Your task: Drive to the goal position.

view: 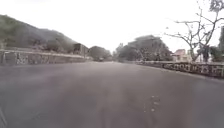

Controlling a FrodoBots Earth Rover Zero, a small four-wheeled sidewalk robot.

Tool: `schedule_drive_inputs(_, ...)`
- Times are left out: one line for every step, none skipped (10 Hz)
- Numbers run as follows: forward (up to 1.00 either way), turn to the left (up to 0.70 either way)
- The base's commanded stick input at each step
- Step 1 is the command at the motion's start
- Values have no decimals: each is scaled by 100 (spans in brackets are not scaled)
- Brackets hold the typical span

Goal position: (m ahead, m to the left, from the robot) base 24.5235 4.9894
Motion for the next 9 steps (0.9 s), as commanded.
schedule_drive_inputs(70, 0)
schedule_drive_inputs(70, 0)
schedule_drive_inputs(70, 0)
schedule_drive_inputs(70, 0)
schedule_drive_inputs(70, 0)
schedule_drive_inputs(70, 0)
schedule_drive_inputs(70, 0)
schedule_drive_inputs(70, 0)
schedule_drive_inputs(70, 0)
